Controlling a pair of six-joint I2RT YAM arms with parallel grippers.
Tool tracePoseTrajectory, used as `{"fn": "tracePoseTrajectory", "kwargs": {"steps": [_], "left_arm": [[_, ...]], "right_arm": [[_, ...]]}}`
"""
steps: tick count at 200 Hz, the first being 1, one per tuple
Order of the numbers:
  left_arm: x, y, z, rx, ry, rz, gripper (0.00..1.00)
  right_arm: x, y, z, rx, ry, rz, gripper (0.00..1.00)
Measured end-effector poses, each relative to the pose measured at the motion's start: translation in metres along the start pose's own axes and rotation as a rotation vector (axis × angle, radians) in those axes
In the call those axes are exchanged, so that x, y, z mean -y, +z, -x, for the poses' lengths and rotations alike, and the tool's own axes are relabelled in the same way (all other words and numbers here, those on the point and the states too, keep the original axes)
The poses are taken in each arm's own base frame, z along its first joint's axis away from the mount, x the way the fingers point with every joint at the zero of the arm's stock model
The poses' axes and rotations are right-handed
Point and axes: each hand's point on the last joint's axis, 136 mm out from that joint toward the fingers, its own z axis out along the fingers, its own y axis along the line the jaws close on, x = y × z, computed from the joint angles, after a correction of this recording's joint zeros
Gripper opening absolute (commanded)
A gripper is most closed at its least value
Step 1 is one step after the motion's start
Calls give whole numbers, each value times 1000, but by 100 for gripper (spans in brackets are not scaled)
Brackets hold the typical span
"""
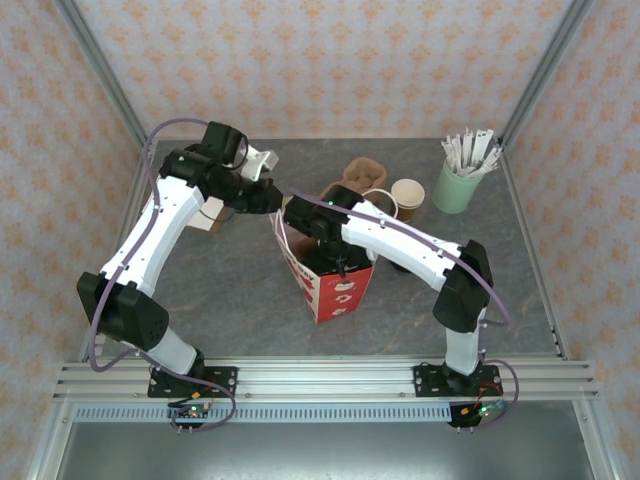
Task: Pack the takeout coffee
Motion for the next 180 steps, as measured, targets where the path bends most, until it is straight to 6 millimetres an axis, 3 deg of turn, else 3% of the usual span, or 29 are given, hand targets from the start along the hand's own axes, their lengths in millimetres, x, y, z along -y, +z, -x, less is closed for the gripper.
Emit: {"fn": "tracePoseTrajectory", "kwargs": {"steps": [109, 180], "left_arm": [[-3, 2, -2, -6, -3, 14, 12], [-4, 2, -2, -5, -4, 19, 12]], "right_arm": [[-8, 23, -3, -42, -8, 49, 86], [-15, 39, 5, -53, -18, 56, 86]]}}
